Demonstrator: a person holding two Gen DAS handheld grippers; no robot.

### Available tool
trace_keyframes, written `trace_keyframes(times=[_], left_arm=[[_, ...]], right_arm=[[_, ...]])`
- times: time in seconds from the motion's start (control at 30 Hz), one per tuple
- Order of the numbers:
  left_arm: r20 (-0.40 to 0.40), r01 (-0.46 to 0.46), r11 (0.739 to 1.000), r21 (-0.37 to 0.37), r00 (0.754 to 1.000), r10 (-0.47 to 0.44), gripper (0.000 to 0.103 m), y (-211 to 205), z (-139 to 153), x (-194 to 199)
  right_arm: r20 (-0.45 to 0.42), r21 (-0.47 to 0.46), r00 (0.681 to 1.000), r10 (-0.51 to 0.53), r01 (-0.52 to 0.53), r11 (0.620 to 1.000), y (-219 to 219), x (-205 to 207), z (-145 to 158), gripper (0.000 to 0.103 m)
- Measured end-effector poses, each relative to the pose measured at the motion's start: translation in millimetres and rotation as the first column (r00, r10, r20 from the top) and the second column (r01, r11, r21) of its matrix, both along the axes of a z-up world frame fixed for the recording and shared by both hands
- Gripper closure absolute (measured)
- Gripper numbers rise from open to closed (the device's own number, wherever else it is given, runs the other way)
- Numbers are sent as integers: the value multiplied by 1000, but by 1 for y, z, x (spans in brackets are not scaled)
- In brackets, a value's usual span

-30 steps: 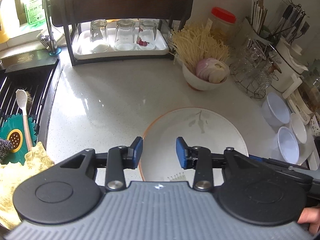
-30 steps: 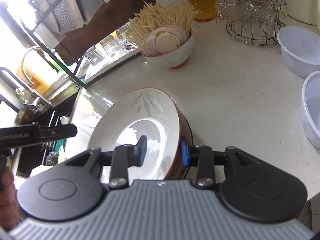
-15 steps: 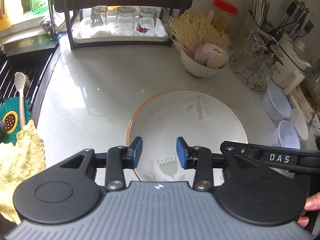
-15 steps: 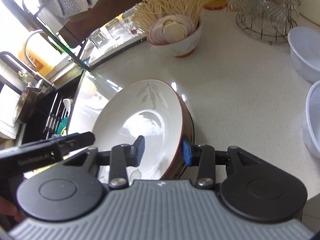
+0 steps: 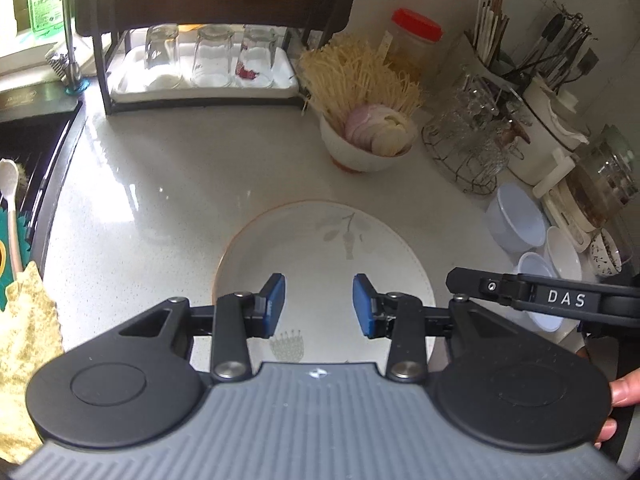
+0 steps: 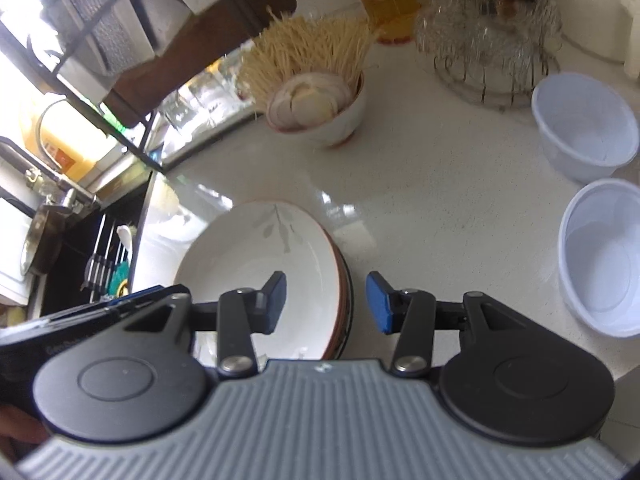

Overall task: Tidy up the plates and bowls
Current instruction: 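Move both grippers to the translucent plastic bowl beside the kettle base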

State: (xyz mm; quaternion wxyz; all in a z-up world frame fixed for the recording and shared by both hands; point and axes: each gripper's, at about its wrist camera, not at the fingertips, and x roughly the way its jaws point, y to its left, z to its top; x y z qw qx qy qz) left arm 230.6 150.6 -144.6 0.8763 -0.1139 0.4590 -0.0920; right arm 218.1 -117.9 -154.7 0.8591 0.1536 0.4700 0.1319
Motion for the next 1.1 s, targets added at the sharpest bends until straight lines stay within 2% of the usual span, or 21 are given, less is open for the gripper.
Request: trace_keyframes(times=[0.17, 0.37, 0.5, 0.6, 0.7, 0.87, 1.1], left_arm=[[62, 84, 996, -22, 995, -83, 60, -6, 34, 9], [144, 179, 984, -24, 974, -174, 60, -13, 72, 24], [160, 239, 970, -40, 960, -230, 60, -26, 86, 32], [163, 278, 960, -8, 948, -274, 60, -45, 91, 35], [146, 312, 950, -9, 940, -308, 60, -68, 89, 38], [126, 312, 950, -17, 943, -308, 60, -116, 77, 43], [127, 314, 949, -8, 942, -311, 60, -185, 72, 50]], right_arm=[[142, -6, 989, -47, 49, 999, 0, -13, 37, 55], [260, -14, 954, -149, 158, 987, -1, -18, 74, 55], [282, -23, 936, -212, 227, 974, -7, -28, 84, 55], [292, -30, 924, -247, 267, 963, -19, -35, 86, 55], [288, -19, 917, -276, 293, 956, -38, -39, 83, 55], [284, -59, 918, -277, 305, 951, -78, -40, 76, 55], [258, -70, 922, -287, 315, 947, -137, -34, 66, 55]])
